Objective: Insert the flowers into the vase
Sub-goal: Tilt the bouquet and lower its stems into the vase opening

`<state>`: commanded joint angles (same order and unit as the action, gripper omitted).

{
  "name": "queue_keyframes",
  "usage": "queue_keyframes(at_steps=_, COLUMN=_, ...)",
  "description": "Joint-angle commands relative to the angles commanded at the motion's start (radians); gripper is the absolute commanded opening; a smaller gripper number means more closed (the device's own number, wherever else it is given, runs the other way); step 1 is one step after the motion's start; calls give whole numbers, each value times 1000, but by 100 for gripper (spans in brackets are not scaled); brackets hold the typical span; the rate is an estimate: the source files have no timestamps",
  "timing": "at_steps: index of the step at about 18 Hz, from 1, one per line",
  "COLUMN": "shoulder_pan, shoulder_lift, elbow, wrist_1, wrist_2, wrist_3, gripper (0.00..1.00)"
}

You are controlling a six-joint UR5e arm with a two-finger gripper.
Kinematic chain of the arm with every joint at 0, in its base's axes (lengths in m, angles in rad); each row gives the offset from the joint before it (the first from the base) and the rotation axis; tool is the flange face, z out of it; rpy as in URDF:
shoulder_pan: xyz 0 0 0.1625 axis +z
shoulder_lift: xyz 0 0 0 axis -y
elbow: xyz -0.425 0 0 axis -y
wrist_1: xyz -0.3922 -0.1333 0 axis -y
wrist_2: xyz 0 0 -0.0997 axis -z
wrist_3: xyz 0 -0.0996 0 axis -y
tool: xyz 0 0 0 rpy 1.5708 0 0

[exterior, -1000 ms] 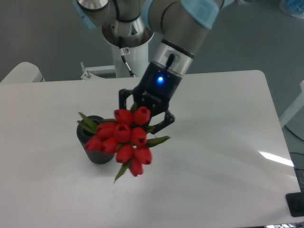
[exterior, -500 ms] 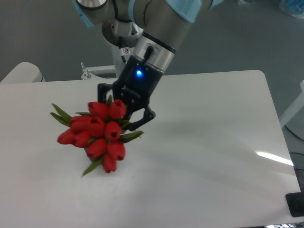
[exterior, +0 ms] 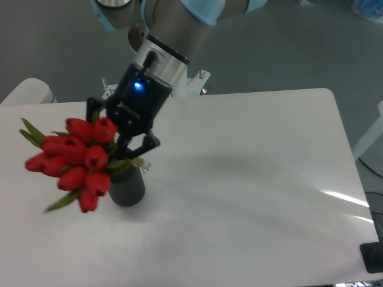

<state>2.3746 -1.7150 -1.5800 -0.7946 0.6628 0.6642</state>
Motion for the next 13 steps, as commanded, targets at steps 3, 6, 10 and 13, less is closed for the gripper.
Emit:
queue_keyframes(at_steps=3, shoulder_pan=3, shoulder_lift=3, elbow=-18, wrist_1=0, wrist_2=-29, wrist_3=12, gripper=32)
queue_keyframes(at_steps=6, shoulder_pan=5, shoulder_lift=40, elbow=-80, wrist_1=0, wrist_2=-52, wrist_3=55, gripper=32)
queue_keyframes(at_steps=10, shoulder_pan=14, shoulder_lift=94, elbow=-161, wrist_1=0, wrist_2=-78, wrist_3=92, gripper=32)
queue_keyframes(at_steps=13, shoulder_pan=2, shoulder_lift=103, elbow=-164, wrist_1=0, wrist_2=-80, wrist_3=92, gripper=32)
